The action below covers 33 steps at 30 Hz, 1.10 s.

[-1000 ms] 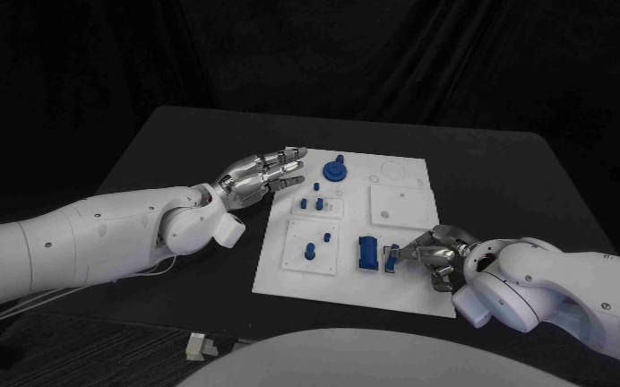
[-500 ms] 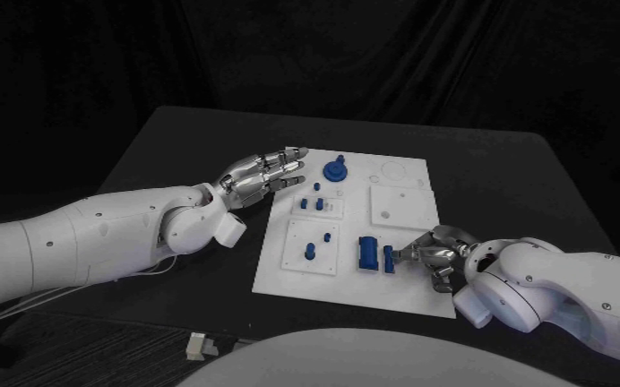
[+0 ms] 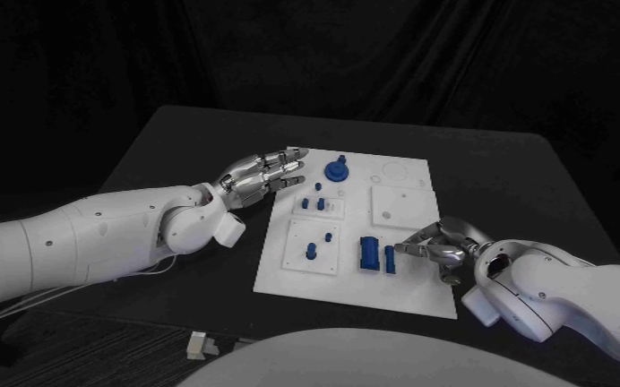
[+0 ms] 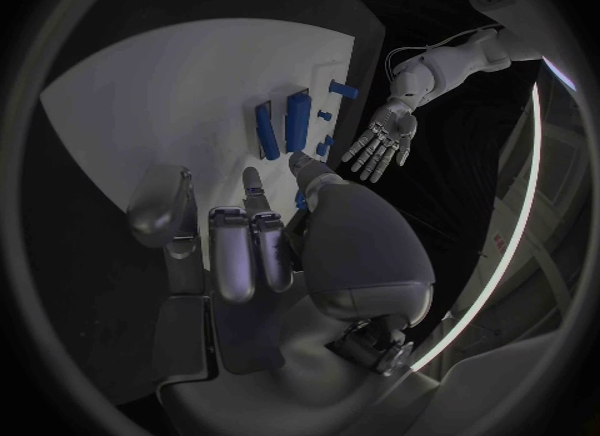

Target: Assemble the parts on the task board

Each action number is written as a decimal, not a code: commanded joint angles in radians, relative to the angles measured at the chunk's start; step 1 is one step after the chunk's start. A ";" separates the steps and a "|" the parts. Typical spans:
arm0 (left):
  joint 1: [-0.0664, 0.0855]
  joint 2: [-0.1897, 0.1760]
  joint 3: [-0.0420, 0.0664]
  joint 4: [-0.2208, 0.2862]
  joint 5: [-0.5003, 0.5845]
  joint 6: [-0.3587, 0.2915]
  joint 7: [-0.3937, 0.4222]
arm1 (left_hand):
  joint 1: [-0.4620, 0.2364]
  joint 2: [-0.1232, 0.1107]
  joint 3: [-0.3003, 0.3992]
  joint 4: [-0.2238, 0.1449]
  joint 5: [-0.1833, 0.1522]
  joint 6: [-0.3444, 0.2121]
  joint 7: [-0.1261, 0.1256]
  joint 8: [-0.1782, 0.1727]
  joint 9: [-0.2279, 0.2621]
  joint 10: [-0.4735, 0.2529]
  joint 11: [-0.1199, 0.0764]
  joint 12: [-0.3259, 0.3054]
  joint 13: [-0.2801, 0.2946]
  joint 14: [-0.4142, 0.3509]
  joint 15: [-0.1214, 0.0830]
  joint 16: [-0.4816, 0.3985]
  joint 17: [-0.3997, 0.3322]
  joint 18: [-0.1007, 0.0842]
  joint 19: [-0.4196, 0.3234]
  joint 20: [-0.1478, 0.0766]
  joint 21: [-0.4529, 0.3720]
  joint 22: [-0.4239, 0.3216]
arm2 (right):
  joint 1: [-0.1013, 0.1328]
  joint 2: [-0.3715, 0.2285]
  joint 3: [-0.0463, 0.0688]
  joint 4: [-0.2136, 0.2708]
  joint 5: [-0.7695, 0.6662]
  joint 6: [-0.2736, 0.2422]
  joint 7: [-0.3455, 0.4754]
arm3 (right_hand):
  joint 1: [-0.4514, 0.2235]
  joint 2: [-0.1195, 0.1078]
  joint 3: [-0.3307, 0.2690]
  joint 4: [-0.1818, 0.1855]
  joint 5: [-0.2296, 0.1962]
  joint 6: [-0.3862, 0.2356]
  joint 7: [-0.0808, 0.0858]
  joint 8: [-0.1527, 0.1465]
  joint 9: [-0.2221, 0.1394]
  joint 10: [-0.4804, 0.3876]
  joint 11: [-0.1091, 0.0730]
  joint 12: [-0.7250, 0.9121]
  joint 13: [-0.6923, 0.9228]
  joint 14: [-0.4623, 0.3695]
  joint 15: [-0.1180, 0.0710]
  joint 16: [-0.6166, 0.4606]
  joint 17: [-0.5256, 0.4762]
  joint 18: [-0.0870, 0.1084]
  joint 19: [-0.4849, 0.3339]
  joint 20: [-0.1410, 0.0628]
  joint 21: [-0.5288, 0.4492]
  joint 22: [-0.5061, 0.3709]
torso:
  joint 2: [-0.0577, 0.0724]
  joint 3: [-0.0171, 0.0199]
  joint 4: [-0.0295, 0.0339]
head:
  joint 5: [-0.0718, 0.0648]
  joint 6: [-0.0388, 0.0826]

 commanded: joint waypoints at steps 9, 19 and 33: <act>-0.001 0.000 0.001 0.005 0.001 -0.003 0.037 | -0.009 -0.002 0.006 -0.010 0.008 0.013 0.006 0.007 0.002 0.006 0.004 0.008 0.002 0.005 0.003 0.004 0.001 0.006 0.006 -0.001 0.006 0.003 | -0.032 -0.058 0.000 0.021 -0.389 -0.023 0.286 | 0.108 0.010 0.035 -0.037 0.181 -0.047 0.002 0.019 -0.008 0.106 -0.002 0.003 0.263 0.076 0.003 0.013 0.094 -0.007 0.012 0.002 0.059 0.149 | 0.000 -0.0004 -0.0008 | -0.001 0.000; -0.001 0.003 0.001 0.002 0.001 -0.009 0.049 | -0.008 -0.004 0.007 -0.014 0.011 0.014 0.006 0.007 0.002 0.005 0.002 0.008 0.001 0.005 0.000 0.004 0.001 0.007 0.008 -0.003 0.007 0.004 | -0.072 -0.061 0.000 0.002 -0.546 0.081 0.257 | 0.116 -0.013 0.033 0.005 0.159 -0.113 -0.051 0.025 -0.047 0.106 -0.053 0.003 0.263 0.093 -0.038 0.036 0.190 -0.094 0.132 -0.034 0.530 0.263 | 0.000 -0.0003 0.0005 | -0.004 0.000; -0.001 0.003 0.001 0.000 0.001 -0.003 0.044 | -0.008 -0.005 0.008 -0.015 0.013 0.014 0.004 0.007 0.002 0.005 0.003 0.007 0.001 0.005 -0.001 0.004 0.001 0.007 0.007 -0.004 0.007 0.004 | -0.092 -0.046 0.000 -0.014 -0.622 0.083 0.215 | 0.128 -0.016 0.030 0.010 0.154 -0.257 -0.078 -0.027 -0.095 0.106 -0.077 0.003 0.263 0.087 -0.060 0.028 0.159 -0.094 0.132 -0.053 0.530 0.263 | 0.002 0.0013 -0.0018 | -0.006 0.000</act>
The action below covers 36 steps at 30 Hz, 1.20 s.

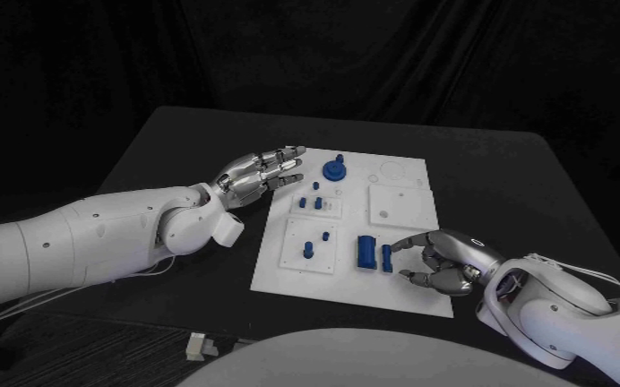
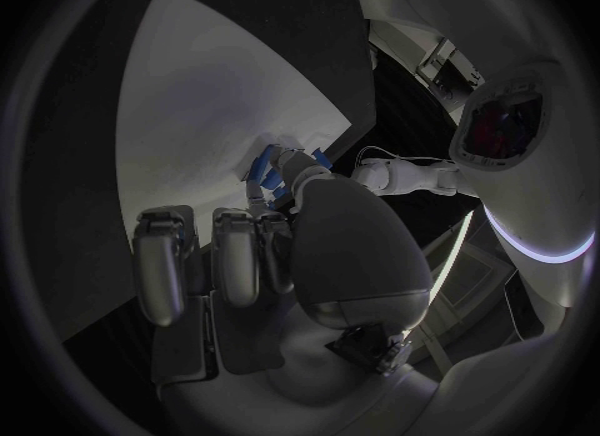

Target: Assemble the parts on the task board

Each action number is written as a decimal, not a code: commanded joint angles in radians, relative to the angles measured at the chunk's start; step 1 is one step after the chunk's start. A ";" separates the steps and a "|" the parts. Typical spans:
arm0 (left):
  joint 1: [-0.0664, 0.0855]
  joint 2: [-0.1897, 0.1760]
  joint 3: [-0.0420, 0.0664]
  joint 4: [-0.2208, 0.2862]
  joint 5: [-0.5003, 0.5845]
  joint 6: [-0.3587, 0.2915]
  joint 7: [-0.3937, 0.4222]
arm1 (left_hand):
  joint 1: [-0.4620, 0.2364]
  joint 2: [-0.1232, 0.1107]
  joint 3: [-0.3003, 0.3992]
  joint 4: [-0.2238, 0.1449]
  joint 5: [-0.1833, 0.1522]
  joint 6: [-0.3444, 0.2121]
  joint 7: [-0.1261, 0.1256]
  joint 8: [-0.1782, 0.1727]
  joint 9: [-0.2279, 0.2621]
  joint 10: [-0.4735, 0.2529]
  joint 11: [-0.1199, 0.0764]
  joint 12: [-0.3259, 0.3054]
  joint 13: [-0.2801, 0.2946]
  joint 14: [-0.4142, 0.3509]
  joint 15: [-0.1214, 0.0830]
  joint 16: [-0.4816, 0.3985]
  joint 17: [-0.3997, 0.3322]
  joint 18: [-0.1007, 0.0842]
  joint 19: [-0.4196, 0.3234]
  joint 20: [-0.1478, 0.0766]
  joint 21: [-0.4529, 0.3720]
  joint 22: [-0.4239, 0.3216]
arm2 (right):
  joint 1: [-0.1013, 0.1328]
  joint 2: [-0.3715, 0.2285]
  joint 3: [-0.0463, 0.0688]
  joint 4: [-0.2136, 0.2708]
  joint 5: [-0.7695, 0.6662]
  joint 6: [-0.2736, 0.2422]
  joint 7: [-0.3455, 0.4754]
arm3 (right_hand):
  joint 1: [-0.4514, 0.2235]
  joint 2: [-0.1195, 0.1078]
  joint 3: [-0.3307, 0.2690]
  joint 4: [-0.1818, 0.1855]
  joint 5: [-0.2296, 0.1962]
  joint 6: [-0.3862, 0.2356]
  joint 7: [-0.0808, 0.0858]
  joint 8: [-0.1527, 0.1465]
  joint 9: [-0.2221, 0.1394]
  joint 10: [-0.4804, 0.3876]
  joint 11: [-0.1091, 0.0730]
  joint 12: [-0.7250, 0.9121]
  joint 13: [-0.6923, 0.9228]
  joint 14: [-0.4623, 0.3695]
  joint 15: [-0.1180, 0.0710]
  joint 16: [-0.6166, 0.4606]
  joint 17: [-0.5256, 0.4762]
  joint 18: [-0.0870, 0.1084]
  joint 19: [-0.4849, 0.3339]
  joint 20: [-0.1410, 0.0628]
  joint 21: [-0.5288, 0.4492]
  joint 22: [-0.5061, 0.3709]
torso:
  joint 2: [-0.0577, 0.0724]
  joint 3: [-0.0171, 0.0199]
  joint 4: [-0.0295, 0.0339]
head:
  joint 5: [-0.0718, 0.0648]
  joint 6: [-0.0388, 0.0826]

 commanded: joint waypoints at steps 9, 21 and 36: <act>-0.001 0.002 0.001 0.000 0.001 0.006 0.017 | -0.008 -0.004 0.001 -0.007 0.005 0.006 -0.003 0.003 0.001 0.005 0.003 0.004 0.001 0.005 -0.001 0.004 0.001 0.007 0.004 0.000 0.003 0.000 | -0.006 0.003 -0.001 0.002 -0.070 -0.090 -0.017 | -0.006 0.000 -0.008 0.018 -0.024 0.060 0.011 0.011 0.001 0.106 -0.002 0.003 0.263 0.083 -0.005 -0.010 0.150 -0.007 0.106 -0.007 0.002 0.263 | 0.001 0.0003 -0.0006 | 0.002 0.000; -0.001 0.002 0.001 -0.003 0.001 0.009 0.013 | -0.008 -0.004 0.001 -0.007 0.005 0.006 -0.003 0.003 0.001 0.005 0.003 0.004 0.001 0.005 -0.001 0.004 0.001 0.007 0.004 0.000 0.003 0.000 | -0.006 0.007 -0.001 0.003 -0.073 -0.168 0.005 | -0.032 -0.001 -0.030 0.053 -0.048 0.118 0.049 0.056 0.016 0.106 0.032 0.003 0.263 0.082 0.025 -0.011 0.146 -0.007 0.106 0.019 0.002 0.263 | 0.000 -0.0001 0.0012 | -0.001 0.000; -0.001 0.001 0.001 -0.003 0.001 0.009 0.014 | -0.009 -0.003 0.002 -0.007 0.005 0.005 -0.003 0.003 0.001 0.004 0.004 0.004 0.001 0.005 0.000 0.004 0.001 0.007 0.003 0.001 0.003 -0.001 | -0.007 0.015 -0.001 0.004 -0.073 -0.147 -0.002 | -0.034 0.000 -0.048 0.070 -0.114 0.063 0.042 0.039 0.001 0.106 0.027 0.003 0.263 0.082 0.022 -0.011 0.148 -0.007 0.106 0.021 0.002 0.263 | 0.000 -0.0002 0.0018 | 0.001 0.000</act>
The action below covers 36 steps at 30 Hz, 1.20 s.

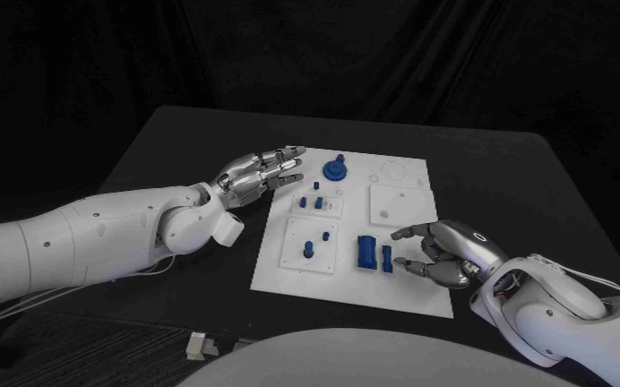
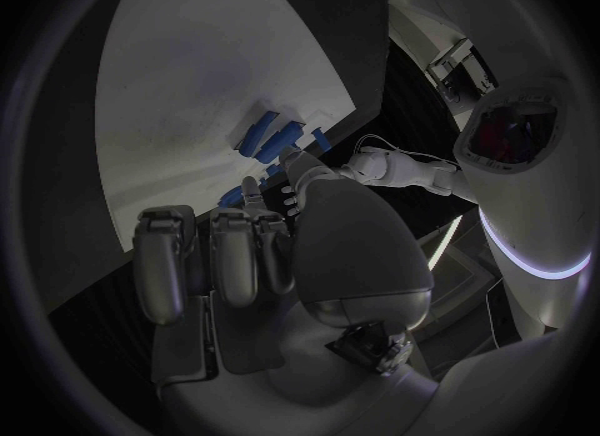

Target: Assemble the parts on the task board

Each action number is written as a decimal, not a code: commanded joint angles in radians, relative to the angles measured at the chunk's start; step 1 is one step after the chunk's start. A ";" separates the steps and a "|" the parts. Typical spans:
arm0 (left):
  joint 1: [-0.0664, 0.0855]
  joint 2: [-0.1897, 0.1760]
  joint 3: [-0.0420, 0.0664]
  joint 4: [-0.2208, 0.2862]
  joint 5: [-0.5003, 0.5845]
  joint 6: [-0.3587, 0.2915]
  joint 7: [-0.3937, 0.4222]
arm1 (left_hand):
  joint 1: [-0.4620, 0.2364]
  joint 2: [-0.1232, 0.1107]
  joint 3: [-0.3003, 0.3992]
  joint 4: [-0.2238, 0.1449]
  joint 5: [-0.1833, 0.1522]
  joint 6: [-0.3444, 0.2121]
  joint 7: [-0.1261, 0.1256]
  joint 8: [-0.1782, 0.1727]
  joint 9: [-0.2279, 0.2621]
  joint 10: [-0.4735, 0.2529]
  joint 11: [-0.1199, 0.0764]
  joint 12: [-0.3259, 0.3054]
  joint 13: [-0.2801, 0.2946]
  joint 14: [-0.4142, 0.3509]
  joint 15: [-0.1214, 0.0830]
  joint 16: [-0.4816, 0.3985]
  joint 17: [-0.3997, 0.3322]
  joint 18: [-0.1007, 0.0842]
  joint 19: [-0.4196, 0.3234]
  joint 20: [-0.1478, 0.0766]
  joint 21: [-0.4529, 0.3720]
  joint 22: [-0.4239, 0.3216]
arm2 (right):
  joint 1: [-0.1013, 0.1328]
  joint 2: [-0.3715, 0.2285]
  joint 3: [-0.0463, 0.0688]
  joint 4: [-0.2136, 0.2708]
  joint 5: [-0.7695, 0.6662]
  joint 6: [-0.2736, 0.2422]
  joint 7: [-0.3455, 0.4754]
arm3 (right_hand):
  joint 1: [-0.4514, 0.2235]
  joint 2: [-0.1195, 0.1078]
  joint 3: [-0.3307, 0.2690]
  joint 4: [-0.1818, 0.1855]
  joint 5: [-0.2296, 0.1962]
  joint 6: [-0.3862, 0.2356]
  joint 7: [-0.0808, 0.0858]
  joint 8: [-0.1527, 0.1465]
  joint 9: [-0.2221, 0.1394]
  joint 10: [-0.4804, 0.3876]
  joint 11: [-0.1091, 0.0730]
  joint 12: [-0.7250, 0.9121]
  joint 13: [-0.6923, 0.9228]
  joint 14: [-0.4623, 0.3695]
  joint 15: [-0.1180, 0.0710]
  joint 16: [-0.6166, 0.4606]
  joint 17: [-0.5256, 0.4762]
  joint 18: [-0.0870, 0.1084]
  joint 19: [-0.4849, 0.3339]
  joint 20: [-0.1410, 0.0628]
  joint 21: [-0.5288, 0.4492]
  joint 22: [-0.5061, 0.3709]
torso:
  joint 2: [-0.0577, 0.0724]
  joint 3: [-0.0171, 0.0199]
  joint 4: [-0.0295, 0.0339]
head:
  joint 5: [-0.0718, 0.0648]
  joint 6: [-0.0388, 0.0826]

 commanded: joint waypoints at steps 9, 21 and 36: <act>-0.001 0.001 0.001 0.002 0.001 0.009 0.016 | -0.009 -0.003 -0.001 -0.005 0.005 0.005 -0.003 0.003 0.001 0.004 0.004 0.004 0.001 0.005 0.000 0.004 0.001 0.007 0.004 0.001 0.003 0.000 | -0.006 0.007 0.000 -0.003 -0.010 0.042 -0.029 | -0.024 0.002 -0.017 0.023 -0.036 0.011 0.006 0.007 -0.003 0.105 0.008 0.003 0.263 0.085 0.004 -0.005 0.151 -0.008 0.104 0.009 0.002 0.263 | 0.000 -0.0002 0.0008 | -0.001 0.000; -0.001 0.000 0.001 0.004 0.001 0.009 0.014 | -0.009 -0.003 -0.001 -0.005 0.005 0.005 -0.003 0.003 0.001 0.004 0.004 0.004 0.001 0.005 0.000 0.004 0.001 0.007 0.004 0.001 0.003 0.000 | -0.011 0.023 0.000 -0.011 -0.041 0.089 -0.070 | -0.043 0.005 -0.038 0.041 -0.082 -0.005 0.002 -0.006 -0.014 0.105 0.006 0.003 0.263 0.084 0.004 -0.007 0.147 -0.008 0.104 0.010 0.002 0.263 | 0.001 -0.0003 0.0000 | 0.000 0.000; -0.002 0.001 0.001 0.003 0.001 0.011 0.013 | -0.010 -0.002 0.001 -0.005 0.005 0.005 -0.002 0.003 0.001 0.004 0.007 0.005 0.001 0.005 0.001 0.004 0.001 0.007 0.003 0.002 0.003 -0.001 | -0.014 0.022 0.000 -0.013 -0.066 0.136 -0.128 | -0.073 0.007 -0.063 0.064 -0.115 -0.001 0.007 -0.010 -0.019 0.105 0.008 0.003 0.263 0.083 0.005 -0.009 0.141 -0.008 0.104 0.010 0.002 0.263 | 0.001 -0.0009 -0.0004 | -0.001 0.000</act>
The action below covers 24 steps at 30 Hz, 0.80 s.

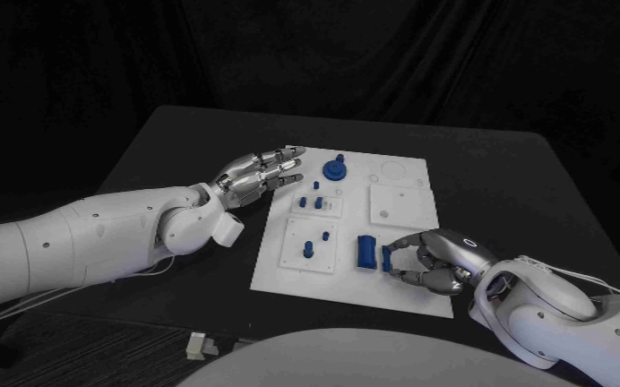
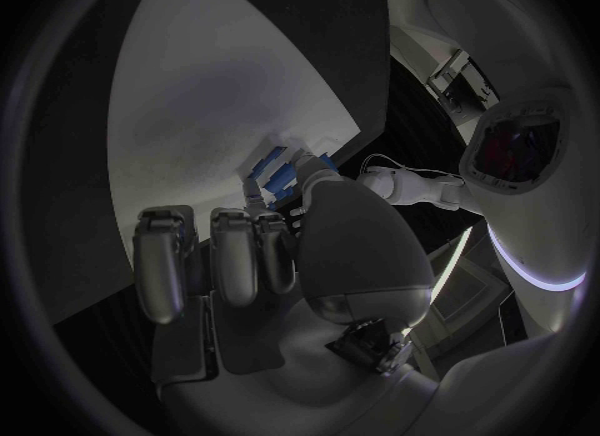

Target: Assemble the parts on the task board

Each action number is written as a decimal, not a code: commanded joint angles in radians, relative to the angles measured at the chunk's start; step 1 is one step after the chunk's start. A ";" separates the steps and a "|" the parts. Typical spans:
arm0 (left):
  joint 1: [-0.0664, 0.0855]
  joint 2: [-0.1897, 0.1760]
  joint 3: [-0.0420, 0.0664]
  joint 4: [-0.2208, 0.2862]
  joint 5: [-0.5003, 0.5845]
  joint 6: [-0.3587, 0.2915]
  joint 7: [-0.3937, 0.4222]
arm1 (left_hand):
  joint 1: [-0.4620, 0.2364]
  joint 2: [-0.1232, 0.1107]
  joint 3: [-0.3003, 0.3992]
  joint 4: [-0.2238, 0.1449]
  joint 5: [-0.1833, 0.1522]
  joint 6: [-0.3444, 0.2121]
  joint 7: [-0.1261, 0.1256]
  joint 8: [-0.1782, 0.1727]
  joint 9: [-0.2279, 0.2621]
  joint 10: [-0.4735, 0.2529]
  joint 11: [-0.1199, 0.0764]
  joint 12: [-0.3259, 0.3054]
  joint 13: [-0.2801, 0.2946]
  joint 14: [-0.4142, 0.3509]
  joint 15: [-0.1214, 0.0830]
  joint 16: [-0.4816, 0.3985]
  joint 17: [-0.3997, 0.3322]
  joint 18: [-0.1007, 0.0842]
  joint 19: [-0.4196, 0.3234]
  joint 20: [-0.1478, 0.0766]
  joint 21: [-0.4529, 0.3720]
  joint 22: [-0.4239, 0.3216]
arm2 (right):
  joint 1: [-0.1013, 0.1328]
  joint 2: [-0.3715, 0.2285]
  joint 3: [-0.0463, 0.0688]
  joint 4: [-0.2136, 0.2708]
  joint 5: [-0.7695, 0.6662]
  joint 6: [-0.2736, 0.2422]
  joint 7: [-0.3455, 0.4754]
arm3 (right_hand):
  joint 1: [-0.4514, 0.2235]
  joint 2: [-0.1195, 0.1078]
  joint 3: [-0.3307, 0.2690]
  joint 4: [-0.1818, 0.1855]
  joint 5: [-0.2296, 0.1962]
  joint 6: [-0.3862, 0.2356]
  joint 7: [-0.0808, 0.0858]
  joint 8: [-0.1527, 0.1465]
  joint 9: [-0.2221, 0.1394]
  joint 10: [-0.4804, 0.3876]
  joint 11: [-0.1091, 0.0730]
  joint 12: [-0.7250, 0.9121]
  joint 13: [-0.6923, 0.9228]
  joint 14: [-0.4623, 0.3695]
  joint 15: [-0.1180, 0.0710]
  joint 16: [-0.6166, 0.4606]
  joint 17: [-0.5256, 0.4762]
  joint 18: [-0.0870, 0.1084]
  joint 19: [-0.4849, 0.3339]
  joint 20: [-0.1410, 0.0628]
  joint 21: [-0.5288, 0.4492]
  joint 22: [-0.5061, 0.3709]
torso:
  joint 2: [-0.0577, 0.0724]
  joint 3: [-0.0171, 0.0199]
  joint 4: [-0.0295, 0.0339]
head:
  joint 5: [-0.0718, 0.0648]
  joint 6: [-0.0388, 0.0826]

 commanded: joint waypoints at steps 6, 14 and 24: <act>-0.002 0.001 0.001 0.001 0.001 0.010 0.016 | -0.010 -0.002 0.001 -0.006 0.005 0.005 -0.002 0.003 0.001 0.003 0.006 0.005 0.001 0.005 0.001 0.004 0.001 0.007 0.003 0.002 0.003 0.000 | -0.003 -0.001 0.000 0.000 -0.037 0.042 -0.064 | -0.032 0.004 -0.019 0.025 -0.025 -0.022 -0.001 -0.013 -0.009 0.105 0.007 0.003 0.263 0.082 0.005 -0.006 0.137 -0.007 0.106 0.007 0.000 0.262 | -0.002 -0.0005 -0.0020 | 0.001 0.000; -0.003 0.000 0.001 0.001 0.001 -0.002 0.046 | -0.012 -0.004 0.000 -0.006 0.003 0.006 -0.004 0.003 0.001 0.003 0.005 0.006 0.001 0.005 0.000 0.004 0.001 0.007 0.003 0.001 0.003 0.000 | -0.003 -0.005 0.000 -0.002 -0.040 -0.017 -0.039 | -0.041 0.005 -0.030 0.036 -0.044 -0.075 -0.006 -0.030 -0.022 0.105 0.003 0.003 0.263 0.081 0.002 -0.008 0.130 -0.006 0.104 0.005 -0.004 0.261 | -0.003 0.0008 -0.0013 | 0.001 0.000; -0.003 -0.006 0.001 0.017 0.001 -0.055 0.120 | -0.022 -0.018 -0.014 0.010 0.004 0.041 -0.005 0.013 0.004 0.016 -0.003 0.024 0.004 0.006 -0.029 0.005 0.001 0.012 0.004 -0.017 0.004 0.000 | 0.015 -0.045 0.000 0.007 0.046 -0.290 0.128 | -0.070 0.002 -0.048 0.084 -0.064 0.083 0.001 0.021 -0.001 0.105 0.007 0.003 0.263 0.065 0.003 -0.034 0.054 0.009 0.074 0.006 -0.055 0.241 | -0.006 0.0006 -0.0013 | -0.006 0.000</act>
